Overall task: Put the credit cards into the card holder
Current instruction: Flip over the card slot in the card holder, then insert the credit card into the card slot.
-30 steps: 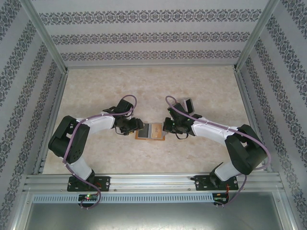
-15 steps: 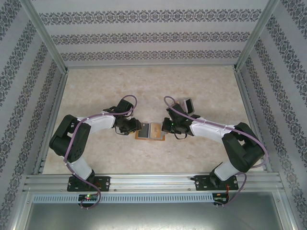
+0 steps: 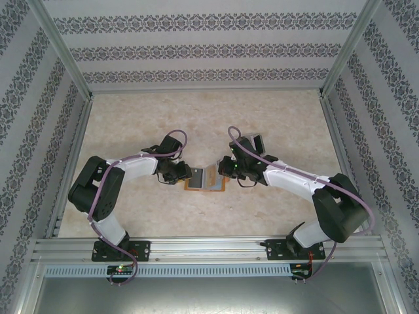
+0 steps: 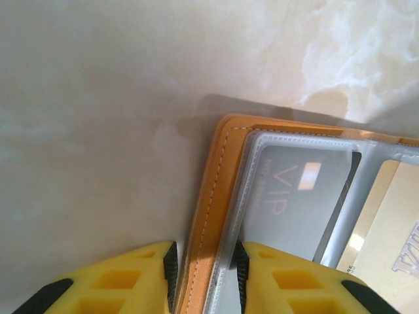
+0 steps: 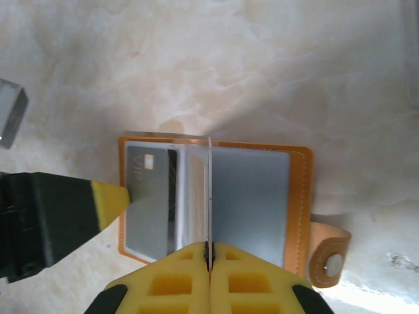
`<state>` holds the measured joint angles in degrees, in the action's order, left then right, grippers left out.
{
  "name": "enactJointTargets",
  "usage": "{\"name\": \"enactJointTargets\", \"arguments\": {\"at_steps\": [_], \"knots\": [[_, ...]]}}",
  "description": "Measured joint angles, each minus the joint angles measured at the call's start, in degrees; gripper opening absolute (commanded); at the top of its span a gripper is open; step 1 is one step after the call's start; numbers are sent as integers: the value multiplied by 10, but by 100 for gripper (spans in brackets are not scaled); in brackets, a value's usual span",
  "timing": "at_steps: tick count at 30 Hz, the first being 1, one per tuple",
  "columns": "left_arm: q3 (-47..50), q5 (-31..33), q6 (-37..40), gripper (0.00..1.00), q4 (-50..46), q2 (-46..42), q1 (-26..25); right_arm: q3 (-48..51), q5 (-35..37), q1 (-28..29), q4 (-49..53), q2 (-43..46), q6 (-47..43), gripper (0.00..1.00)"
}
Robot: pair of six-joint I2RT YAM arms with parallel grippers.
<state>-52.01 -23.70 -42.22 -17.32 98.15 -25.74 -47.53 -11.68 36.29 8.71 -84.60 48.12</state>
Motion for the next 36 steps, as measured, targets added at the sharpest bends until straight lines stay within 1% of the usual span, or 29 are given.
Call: {"name": "enactJointTargets", "arguments": {"at_steps": [5, 10, 18, 21, 24, 27, 31, 36], "knots": [[0, -2, 0, 29, 3, 1, 0, -18, -18, 11, -9, -7, 2, 7], [0, -7, 0, 27, 9, 2, -1, -46, -28, 26, -17, -41, 7, 6], [10, 6, -5, 29, 23, -6, -8, -49, -19, 28, -9, -51, 10, 5], [17, 25, -7, 33, 21, -17, -12, -34, 1, 20, -3, -35, 13, 6], [18, 44, -7, 36, 14, -28, -13, 4, 28, 4, 5, 16, 14, 6], [23, 66, -9, 43, 12, -48, -13, 16, 24, -12, 2, 45, 13, 5], [27, 77, -9, 46, 12, -66, -13, 6, 3, -3, -22, 9, 12, 4], [27, 51, -9, 48, 25, -59, -13, 5, -31, 18, -73, -56, 29, 4]]}}
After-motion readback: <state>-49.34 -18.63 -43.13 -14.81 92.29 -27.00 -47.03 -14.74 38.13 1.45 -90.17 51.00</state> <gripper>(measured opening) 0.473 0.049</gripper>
